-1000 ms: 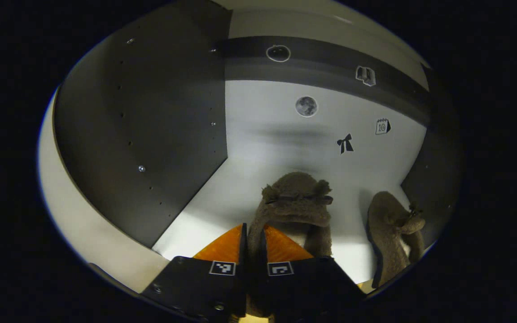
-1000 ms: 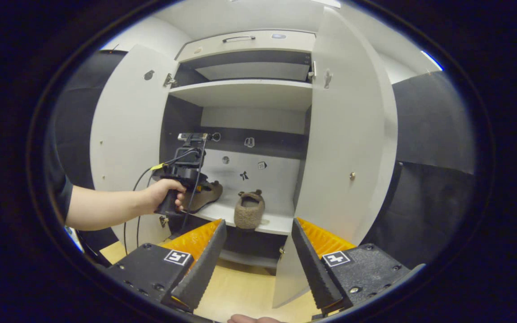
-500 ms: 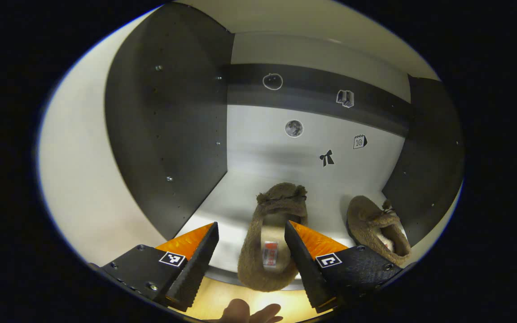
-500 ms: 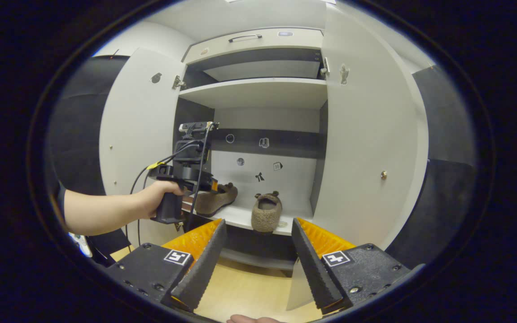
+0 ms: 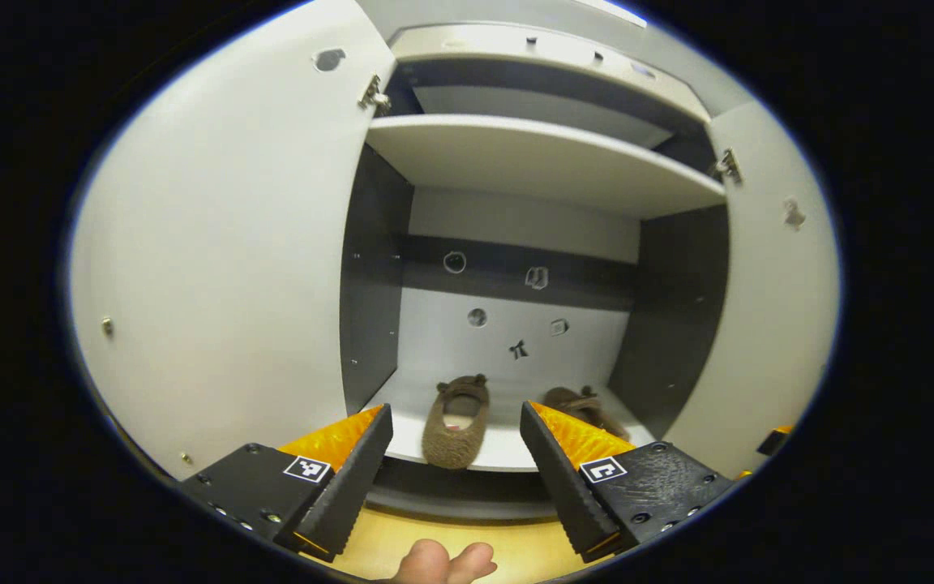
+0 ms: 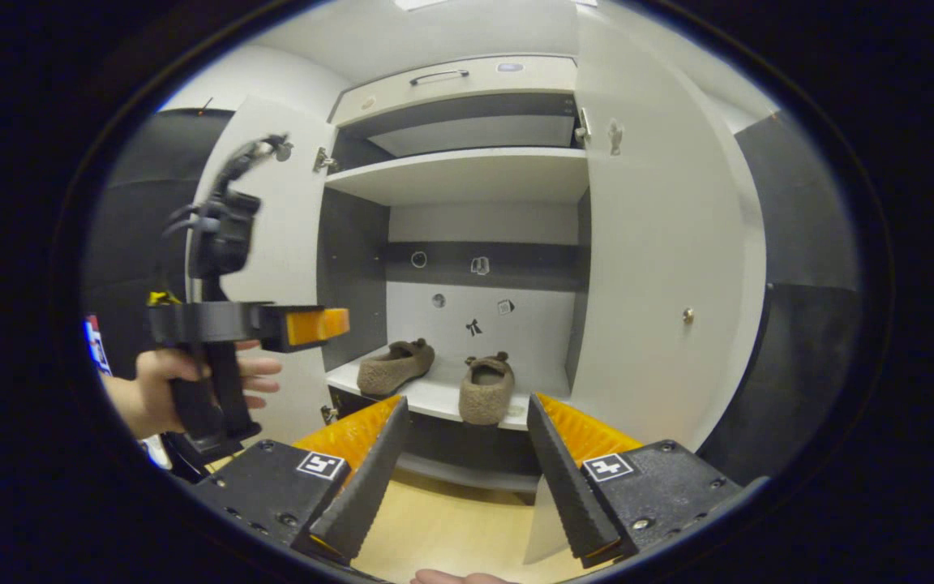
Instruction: Grab one shoe with the right hand and put it into the shoe cabinet, grab the other shoe with the left hand and put it into the shoe cabinet; then close the right door with the right hand and the left door with the left hand.
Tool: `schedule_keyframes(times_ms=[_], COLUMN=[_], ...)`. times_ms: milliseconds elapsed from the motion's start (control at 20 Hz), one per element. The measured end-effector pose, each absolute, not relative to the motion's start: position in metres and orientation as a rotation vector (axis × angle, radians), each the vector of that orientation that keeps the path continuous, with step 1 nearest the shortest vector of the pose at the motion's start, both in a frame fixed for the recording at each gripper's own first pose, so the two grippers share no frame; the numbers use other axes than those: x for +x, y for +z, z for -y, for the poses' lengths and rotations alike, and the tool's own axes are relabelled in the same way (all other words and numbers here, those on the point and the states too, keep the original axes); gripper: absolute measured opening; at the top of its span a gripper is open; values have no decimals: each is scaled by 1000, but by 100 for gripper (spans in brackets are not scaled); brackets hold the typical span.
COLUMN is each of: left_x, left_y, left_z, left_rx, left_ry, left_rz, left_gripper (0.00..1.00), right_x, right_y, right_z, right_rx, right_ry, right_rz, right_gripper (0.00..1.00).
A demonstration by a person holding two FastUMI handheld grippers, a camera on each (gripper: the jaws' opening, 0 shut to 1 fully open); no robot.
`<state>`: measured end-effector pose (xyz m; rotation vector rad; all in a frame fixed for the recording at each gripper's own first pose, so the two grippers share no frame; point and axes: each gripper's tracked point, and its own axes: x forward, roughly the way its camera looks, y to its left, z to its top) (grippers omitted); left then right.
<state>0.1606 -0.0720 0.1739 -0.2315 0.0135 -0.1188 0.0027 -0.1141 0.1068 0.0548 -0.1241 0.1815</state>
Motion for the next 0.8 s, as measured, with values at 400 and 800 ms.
schedule_keyframes(times_ms=[400, 800], left_x=[63, 92], left_y=[159, 140], left_z=[58, 85], left_rx=[-267, -285], left_ry=[-169, -265], left_rz=[81, -1], left_gripper=[95, 95], right_x=[-18, -81], right_y=[105, 88], right_z=[117, 219], right_rx=[23, -27], right_ry=[123, -141], right_rz=[190, 151], right_gripper=[92, 92])
